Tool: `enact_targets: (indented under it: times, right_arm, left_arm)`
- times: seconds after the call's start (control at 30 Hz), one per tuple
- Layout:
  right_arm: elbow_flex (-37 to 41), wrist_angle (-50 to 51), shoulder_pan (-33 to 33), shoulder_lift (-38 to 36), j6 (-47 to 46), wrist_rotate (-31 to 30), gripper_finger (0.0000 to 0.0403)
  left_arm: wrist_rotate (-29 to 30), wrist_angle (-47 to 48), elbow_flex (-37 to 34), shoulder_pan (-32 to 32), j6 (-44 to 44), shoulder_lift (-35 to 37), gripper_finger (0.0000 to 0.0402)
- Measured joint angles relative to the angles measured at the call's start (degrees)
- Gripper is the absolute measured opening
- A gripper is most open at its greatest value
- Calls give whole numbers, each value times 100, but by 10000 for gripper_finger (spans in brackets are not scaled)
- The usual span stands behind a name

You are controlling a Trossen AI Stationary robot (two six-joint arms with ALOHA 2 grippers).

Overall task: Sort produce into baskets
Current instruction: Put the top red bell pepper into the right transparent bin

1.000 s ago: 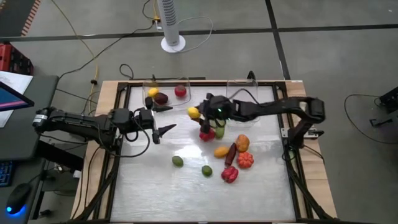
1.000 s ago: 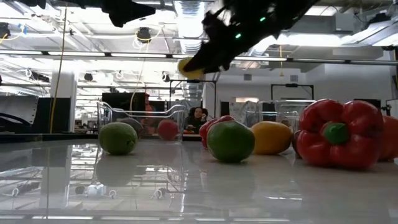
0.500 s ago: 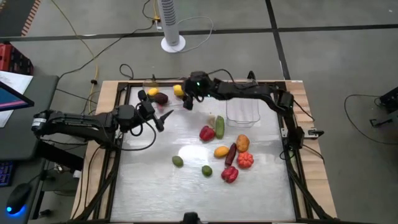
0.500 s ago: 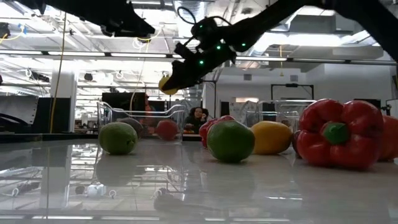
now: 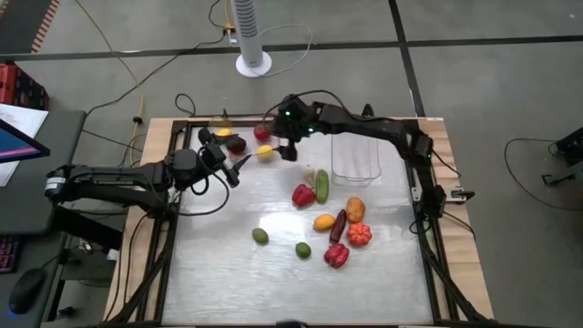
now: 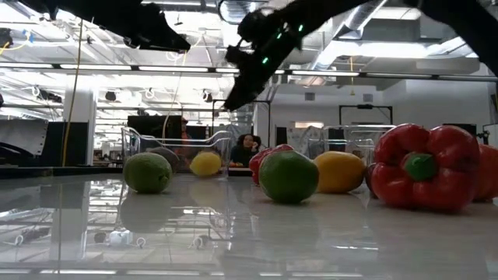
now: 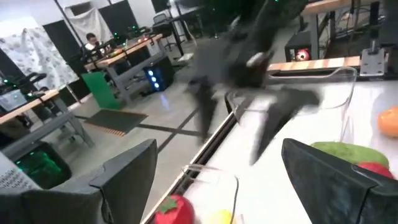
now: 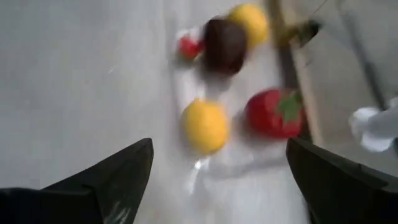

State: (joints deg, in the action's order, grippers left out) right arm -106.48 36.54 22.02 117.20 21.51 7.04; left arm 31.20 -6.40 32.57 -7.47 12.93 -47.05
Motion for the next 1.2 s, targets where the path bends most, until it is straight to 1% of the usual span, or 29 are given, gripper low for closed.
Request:
enact_targets:
  times: [0.07, 0.13, 0.2, 0.27, 0.37, 0.5, 0.67, 0.7, 0.8, 0.93, 1.0, 1.1, 1.2]
  right_arm:
    - [220, 422, -152, -286, -2, 330, 389]
    - [653, 458, -351, -596, -8, 592, 384]
    - [1164, 344, -566, -845, -36, 645, 380]
    - [1608, 250, -787, -1037, -64, 499, 378]
    - [2191, 54, -1065, -1380, -148, 70, 378]
    - [2659, -40, -1309, -1525, -38, -2, 379]
    - [2726, -127, -1571, -1474, 274, -788, 381]
    - [2726, -127, -1614, -1467, 322, -863, 381]
    - [2728, -161, -1689, -1460, 570, -871, 381]
    - [2728, -493, -1733, -1460, 584, -870, 382]
    - [2728, -503, -1728, -1453, 575, -871, 387]
    - [2726, -444, -1722, -1304, 593, -875, 398]
    - [2734, -398, -1755, -1097, 641, -871, 398]
  left_arm:
    - [16, 9, 12, -2, 0, 107, 331]
    - [22, 257, -1, -1, -14, 272, 331]
    - [24, 368, 3, -1, -103, 404, 331]
    - [24, 489, -1, -1, -208, 529, 331]
    - [31, 570, 3, -1, -292, 670, 331]
    - [26, 517, 1, -28, -216, 666, 331]
    - [11, 305, 1, -102, -94, 590, 331]
    - [11, 303, 1, -104, -59, 589, 331]
    - [15, 285, 1, -113, 44, 582, 331]
    - [16, 283, 1, -115, 163, 582, 331]
    - [17, 286, 1, -115, 238, 579, 331]
    - [18, 285, 1, -115, 253, 582, 331]
    - [20, 287, 1, -120, 254, 582, 331]
